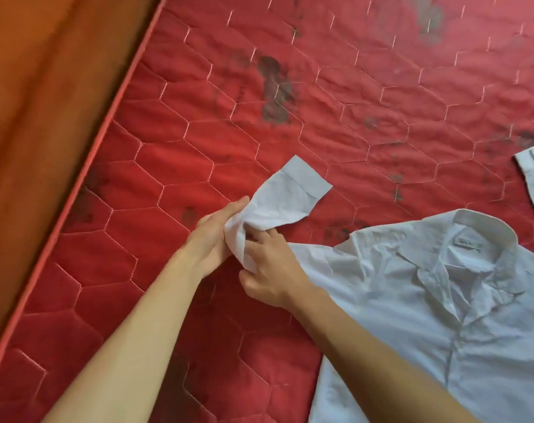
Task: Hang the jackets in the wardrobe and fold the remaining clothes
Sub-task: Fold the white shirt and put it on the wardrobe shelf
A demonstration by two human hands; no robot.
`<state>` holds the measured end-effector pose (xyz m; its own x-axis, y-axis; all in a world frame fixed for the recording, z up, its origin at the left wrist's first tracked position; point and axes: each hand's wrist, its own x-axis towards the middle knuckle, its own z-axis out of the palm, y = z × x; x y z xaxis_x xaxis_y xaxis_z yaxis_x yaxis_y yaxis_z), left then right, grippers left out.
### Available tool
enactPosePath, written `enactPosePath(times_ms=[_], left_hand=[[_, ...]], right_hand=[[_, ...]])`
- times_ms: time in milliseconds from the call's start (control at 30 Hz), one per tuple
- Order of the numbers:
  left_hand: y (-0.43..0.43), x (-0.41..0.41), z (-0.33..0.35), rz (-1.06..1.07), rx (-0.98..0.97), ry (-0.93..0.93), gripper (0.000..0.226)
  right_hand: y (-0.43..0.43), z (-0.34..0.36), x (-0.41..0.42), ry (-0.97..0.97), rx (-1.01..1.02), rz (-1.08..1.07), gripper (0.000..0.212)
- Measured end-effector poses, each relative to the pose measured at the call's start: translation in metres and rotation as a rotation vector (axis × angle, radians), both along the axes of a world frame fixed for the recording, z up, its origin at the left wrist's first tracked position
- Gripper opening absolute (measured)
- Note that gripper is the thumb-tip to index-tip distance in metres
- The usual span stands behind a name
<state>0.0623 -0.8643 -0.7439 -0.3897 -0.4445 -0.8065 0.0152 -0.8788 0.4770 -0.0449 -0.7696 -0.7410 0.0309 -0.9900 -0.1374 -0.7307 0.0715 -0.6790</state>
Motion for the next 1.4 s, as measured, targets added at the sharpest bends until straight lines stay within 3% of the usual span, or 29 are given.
enactPosePath(times_ms=[100,300,400,467,667,733,833,967,1100,1233,1300,1400], left_hand=[[-0.008,0.029,-0.009,0.232,0.017,0.039,0.052],[-0.011,0.086,0.012,0.429,-0.038,0.081,0.024],[-0.008,0.107,0.021,0.49,-0.009,0.076,0.037],[-0.005,0.118,0.023,0.554,0.0,0.044,0.046],[-0.003,0.163,0.017,0.793,-0.141,-0.035,0.031],[0.0,0.182,0.012,0.803,-0.183,-0.095,0.034],[0.008,0.204,0.004,0.763,-0.163,-0.125,0.038],[0.02,0.218,0.001,0.669,-0.153,-0.293,0.043],[0.023,0.232,-0.005,0.637,-0.173,-0.402,0.046],[0.025,0.257,0.005,0.579,-0.208,-0.23,0.039],[0.03,0.269,0.014,0.594,-0.212,-0.197,0.041],[0.044,0.279,0.018,0.621,-0.157,-0.198,0.041]], right_hand=[[-0.003,-0.001,0.011,-0.103,0.061,0.084,0.013],[-0.005,0.003,0.012,-0.147,0.294,0.088,0.044],[-0.001,0.0,0.01,-0.153,0.379,0.074,0.063],[-0.002,-0.004,0.01,-0.153,0.452,0.06,0.061],[-0.004,-0.003,0.008,-0.32,0.639,-0.027,0.06],[-0.003,-0.009,0.007,-0.3,0.595,-0.1,0.044],[-0.001,-0.021,0.007,-0.123,0.432,-0.204,0.011],[0.005,-0.028,0.012,-0.003,0.345,-0.223,0.023],[0.012,-0.032,0.02,0.075,0.352,-0.121,0.017],[0.013,-0.032,0.025,0.089,0.115,-0.233,0.019],[0.01,-0.027,0.029,0.046,-0.053,-0.34,0.017],[0.011,-0.024,0.027,0.098,-0.141,-0.428,0.014]])
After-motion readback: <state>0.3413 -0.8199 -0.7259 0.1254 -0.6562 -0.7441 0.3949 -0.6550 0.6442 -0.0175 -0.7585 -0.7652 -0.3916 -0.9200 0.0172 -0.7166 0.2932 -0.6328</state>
